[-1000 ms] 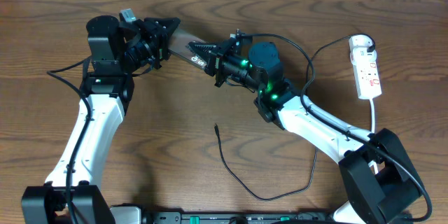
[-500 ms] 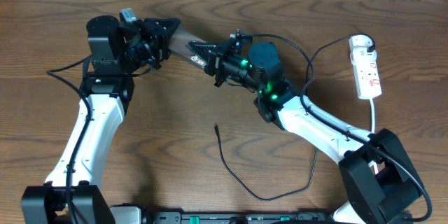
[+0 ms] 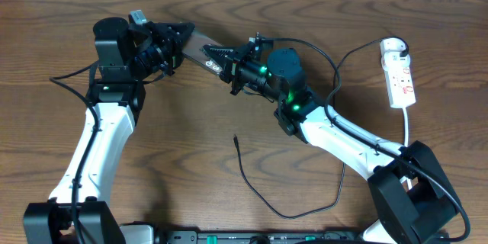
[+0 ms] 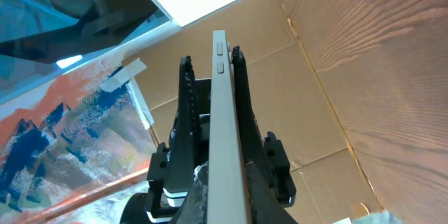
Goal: Plug charger to phone and switch on socket
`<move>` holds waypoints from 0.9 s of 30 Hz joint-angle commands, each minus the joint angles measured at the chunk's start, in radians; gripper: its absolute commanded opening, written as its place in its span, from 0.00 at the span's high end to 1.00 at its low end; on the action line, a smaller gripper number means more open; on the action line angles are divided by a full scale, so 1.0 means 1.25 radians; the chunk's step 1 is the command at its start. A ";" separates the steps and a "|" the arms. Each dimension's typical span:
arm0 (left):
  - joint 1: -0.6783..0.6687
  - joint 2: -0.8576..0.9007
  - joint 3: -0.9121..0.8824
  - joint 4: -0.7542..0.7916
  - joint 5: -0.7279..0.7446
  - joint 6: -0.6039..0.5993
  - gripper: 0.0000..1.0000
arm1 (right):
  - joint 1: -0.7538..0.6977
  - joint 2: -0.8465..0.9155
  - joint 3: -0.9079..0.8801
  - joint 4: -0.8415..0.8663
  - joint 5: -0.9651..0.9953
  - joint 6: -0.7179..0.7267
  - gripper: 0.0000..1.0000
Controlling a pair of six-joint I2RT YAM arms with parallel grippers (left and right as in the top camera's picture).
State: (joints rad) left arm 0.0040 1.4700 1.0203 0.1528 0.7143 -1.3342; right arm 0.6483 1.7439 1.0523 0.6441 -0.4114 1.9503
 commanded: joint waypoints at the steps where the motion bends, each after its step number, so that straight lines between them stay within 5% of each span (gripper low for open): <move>1: -0.003 -0.004 0.001 0.014 0.008 0.018 0.79 | 0.027 -0.008 0.015 -0.007 -0.047 0.006 0.98; 27: -0.003 -0.004 0.001 0.014 0.008 0.027 0.89 | 0.038 -0.008 0.015 -0.025 -0.034 0.004 0.98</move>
State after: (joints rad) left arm 0.0055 1.4700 1.0191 0.1452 0.7021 -1.3270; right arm 0.6579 1.7435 1.0637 0.6285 -0.3889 1.9503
